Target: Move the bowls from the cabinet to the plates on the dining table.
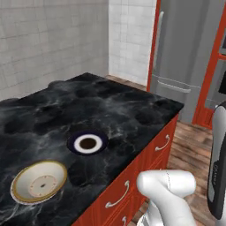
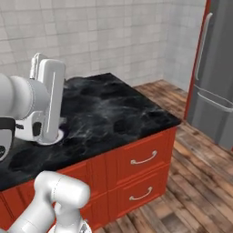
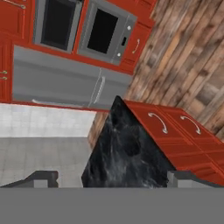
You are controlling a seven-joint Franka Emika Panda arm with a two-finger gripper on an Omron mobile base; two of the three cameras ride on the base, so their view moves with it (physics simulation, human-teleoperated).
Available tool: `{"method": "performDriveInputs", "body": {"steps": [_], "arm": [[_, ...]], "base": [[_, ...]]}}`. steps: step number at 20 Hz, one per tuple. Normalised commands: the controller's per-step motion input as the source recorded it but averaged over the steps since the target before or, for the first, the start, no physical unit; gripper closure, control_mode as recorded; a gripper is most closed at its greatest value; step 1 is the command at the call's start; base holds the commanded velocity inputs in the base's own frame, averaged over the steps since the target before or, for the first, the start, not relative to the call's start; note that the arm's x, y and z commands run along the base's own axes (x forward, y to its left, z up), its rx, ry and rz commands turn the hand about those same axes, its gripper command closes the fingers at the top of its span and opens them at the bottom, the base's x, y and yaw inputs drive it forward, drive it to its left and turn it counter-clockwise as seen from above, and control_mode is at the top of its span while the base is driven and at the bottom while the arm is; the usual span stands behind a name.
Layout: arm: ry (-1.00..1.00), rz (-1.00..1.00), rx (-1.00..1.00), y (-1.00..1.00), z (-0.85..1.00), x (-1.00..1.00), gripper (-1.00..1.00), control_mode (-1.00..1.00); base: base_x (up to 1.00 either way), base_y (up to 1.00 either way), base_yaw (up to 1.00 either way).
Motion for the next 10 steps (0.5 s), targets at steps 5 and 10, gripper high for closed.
{"method": "performDriveInputs", "body": {"steps": [5, 10], "arm": [[0.0, 0.0, 0.0, 0.0, 0.0, 0.0, -1.0, 1.0], [0.0, 0.0, 0.0, 0.0, 0.0, 0.0, -1.0, 1.0]], "base": [[0.0, 0.0, -0.5], [0.0, 0.0, -0.5]]}}
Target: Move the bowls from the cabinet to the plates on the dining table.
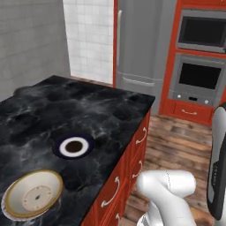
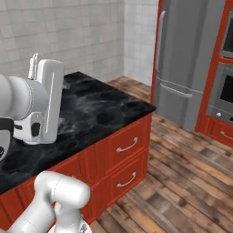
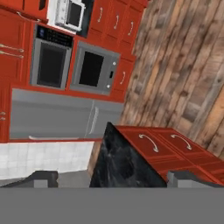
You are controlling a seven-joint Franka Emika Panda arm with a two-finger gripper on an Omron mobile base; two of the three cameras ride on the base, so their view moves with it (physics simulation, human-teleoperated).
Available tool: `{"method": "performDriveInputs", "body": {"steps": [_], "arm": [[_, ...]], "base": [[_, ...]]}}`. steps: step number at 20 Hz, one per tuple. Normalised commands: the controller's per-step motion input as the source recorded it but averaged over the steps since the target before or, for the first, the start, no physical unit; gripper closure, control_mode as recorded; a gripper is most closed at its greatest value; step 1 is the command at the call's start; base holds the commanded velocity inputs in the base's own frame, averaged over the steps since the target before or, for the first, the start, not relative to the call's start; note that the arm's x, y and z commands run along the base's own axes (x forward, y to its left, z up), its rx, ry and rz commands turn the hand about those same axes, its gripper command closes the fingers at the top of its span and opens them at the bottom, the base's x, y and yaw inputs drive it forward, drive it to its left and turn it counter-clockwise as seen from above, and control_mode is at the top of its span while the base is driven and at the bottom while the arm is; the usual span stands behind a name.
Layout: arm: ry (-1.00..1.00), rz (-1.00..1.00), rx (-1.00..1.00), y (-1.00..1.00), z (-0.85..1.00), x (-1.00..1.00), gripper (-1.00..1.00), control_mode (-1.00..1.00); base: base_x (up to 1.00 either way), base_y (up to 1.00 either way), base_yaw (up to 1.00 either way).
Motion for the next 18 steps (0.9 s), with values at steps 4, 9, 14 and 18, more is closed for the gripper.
{"method": "performDriveInputs", "body": {"steps": [4, 9, 14, 18], "arm": [[0.0, 0.0, 0.0, 0.0, 0.0, 0.0, -1.0, 1.0], [0.0, 0.0, 0.0, 0.0, 0.0, 0.0, -1.0, 1.0], [0.0, 0.0, 0.0, 0.0, 0.0, 0.0, -1.0, 1.0], [0.0, 0.0, 0.0, 0.0, 0.0, 0.0, -1.0, 1.0]], "base": [[0.0, 0.0, -0.5], [0.0, 0.0, -0.5], [0.01, -0.13, -0.47], [0.05, -0.38, -0.39]]}}
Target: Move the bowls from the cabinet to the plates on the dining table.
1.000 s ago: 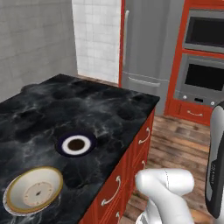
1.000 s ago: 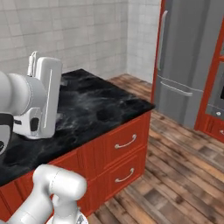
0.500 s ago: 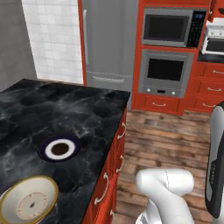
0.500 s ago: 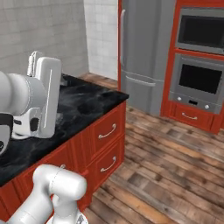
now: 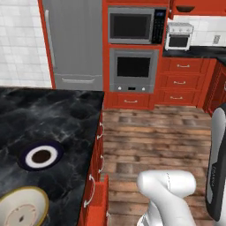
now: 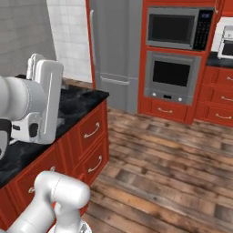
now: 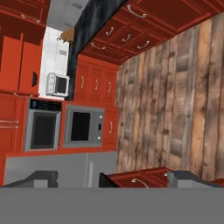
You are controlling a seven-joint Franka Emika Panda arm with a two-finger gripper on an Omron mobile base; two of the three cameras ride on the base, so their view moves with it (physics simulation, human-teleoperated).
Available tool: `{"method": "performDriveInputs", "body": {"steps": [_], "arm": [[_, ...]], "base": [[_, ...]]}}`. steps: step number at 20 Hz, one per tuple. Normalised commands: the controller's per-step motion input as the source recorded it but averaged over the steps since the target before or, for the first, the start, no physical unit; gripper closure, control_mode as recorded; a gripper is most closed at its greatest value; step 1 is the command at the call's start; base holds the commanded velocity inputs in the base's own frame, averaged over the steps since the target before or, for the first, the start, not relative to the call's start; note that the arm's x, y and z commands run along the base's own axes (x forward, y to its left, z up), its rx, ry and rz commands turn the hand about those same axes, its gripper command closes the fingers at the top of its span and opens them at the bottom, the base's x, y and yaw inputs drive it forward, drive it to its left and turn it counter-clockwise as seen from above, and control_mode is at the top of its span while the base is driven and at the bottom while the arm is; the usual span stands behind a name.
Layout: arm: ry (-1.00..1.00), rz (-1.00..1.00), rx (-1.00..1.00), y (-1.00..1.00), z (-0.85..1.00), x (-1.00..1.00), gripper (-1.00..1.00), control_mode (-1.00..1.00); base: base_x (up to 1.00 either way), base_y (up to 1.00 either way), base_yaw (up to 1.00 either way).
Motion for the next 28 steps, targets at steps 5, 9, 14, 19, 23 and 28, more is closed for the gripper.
{"method": "performDriveInputs", "body": {"steps": [5, 9, 14, 19, 23, 28], "arm": [[0.0, 0.0, 0.0, 0.0, 0.0, 0.0, -1.0, 1.0], [0.0, 0.0, 0.0, 0.0, 0.0, 0.0, -1.0, 1.0], [0.0, 0.0, 0.0, 0.0, 0.0, 0.0, -1.0, 1.0], [0.0, 0.0, 0.0, 0.0, 0.0, 0.0, -1.0, 1.0], [0.0, 0.0, 0.0, 0.0, 0.0, 0.0, -1.0, 1.0], [0.0, 0.0, 0.0, 0.0, 0.0, 0.0, -1.0, 1.0]], "base": [[0.2, -0.6, -0.28], [0.32, -0.78, -0.18], [0.57, -0.84, -0.08], [1.0, -0.7, 0.04], [1.0, -0.25, 0.16], [1.0, -0.22, 0.16]]}}
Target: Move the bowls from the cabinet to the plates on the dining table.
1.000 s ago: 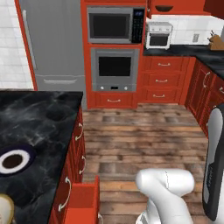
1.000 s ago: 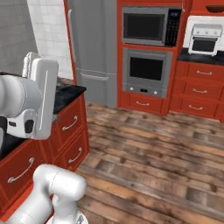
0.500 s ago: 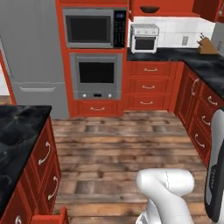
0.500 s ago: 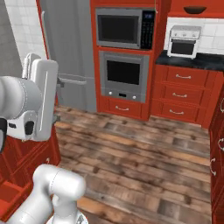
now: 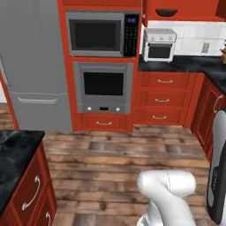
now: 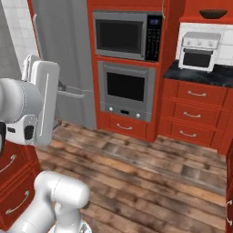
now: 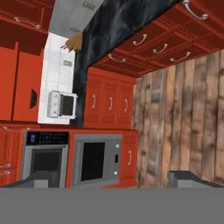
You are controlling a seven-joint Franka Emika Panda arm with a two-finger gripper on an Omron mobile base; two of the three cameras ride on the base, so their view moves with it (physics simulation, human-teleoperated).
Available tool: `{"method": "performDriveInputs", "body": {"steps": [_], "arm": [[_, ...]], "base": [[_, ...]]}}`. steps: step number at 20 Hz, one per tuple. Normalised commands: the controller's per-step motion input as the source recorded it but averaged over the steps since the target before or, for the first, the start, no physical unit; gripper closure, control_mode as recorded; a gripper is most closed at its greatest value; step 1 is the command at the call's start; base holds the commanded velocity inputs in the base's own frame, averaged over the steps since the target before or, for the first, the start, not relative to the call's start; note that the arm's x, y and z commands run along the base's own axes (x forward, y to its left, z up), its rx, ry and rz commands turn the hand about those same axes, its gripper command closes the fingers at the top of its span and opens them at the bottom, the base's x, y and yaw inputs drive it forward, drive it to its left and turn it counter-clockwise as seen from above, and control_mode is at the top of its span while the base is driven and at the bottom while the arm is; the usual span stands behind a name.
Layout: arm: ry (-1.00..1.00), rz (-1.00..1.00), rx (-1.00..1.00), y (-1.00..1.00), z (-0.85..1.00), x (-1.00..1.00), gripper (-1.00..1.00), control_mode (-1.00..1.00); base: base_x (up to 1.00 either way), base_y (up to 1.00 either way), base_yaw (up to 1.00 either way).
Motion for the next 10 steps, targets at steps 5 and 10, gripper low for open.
{"method": "performDriveInputs", "body": {"steps": [5, 10], "arm": [[0.0, 0.0, 0.0, 0.0, 0.0, 0.0, -1.0, 1.0], [0.0, 0.0, 0.0, 0.0, 0.0, 0.0, -1.0, 1.0]], "base": [[1.0, -0.64, 0.02], [1.0, -0.62, 0.01]]}}
